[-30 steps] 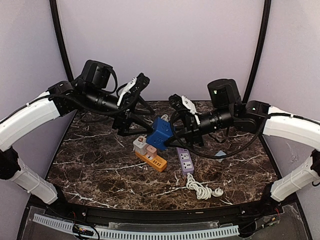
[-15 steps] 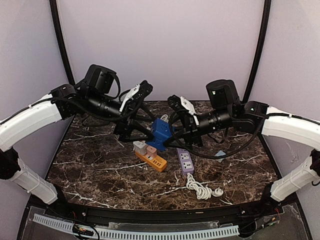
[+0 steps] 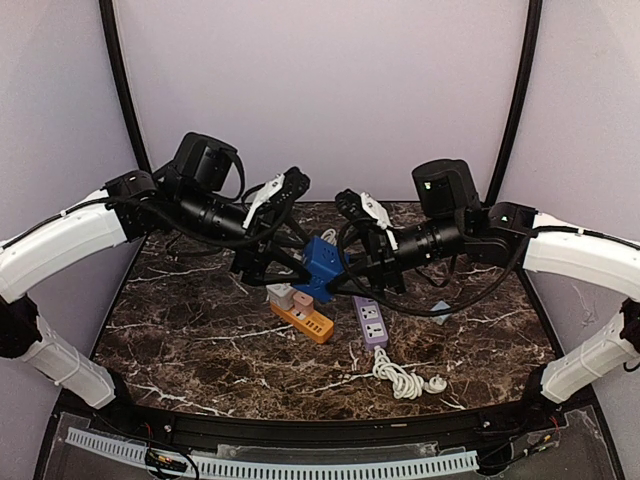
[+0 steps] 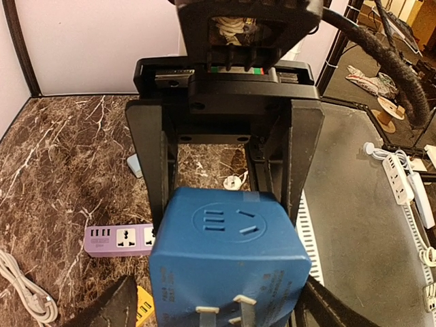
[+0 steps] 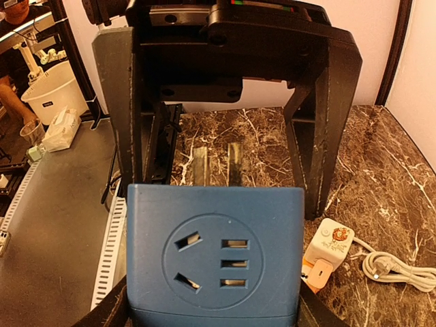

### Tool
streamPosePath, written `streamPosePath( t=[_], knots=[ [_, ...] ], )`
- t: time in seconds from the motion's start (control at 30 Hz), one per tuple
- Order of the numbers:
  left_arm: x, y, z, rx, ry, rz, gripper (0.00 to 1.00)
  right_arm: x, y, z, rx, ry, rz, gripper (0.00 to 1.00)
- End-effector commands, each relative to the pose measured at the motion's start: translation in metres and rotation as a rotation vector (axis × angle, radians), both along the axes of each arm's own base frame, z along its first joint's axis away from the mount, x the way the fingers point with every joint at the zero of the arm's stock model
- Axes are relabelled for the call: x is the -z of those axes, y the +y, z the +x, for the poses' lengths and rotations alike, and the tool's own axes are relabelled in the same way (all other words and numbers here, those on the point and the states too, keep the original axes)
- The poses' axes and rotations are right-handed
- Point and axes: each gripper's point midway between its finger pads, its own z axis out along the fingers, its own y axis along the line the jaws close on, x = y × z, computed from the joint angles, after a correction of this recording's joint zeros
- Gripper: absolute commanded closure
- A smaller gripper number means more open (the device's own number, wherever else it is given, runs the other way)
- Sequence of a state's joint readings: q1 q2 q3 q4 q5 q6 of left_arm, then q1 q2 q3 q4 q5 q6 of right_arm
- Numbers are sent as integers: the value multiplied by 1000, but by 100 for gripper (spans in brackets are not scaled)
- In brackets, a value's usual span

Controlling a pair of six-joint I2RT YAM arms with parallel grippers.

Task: Insert the plug

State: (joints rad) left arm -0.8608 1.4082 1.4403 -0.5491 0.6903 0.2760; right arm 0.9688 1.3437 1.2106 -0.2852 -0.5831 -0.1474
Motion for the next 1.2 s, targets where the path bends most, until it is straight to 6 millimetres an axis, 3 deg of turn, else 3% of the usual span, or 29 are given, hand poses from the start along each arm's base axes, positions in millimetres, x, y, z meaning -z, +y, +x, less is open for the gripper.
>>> streamPosePath(
  t=[0.0, 0.1, 0.17, 0.23, 0.3, 0.57, 0.87, 0.97, 1.1, 1.17],
  knots=[
    [7, -2, -4, 19, 14, 15, 24, -10, 5, -4, -11, -9, 40, 66],
    [6, -4, -5, 30, 15, 7, 29, -10, 5, -4, -13, -10, 43, 66],
    [6, -5, -6, 36, 16, 3, 41, -11, 5, -5, -14, -12, 44, 66],
    [5, -6, -7, 45, 19, -3, 62, -12, 4, -5, -13, -12, 47, 65],
    [3, -7, -8, 53, 25, -10, 75, -14, 4, -3, 3, -8, 47, 61],
    [-10, -10, -2, -3, 23, -78, 97, -16, -5, 7, 98, -23, 66, 3],
    [-31, -11, 3, -83, 57, -242, 99, -46, -31, 7, 207, -47, 205, 1],
    [-47, -13, 5, -86, 53, -329, 99, -57, -36, 2, 215, -16, 257, 1],
    [-56, -17, 3, -66, 98, -394, 99, -66, -42, 11, 297, 48, 283, 1],
    [-59, -18, 1, -49, 118, -416, 99, -79, -44, 14, 329, 87, 331, 1]
  ],
)
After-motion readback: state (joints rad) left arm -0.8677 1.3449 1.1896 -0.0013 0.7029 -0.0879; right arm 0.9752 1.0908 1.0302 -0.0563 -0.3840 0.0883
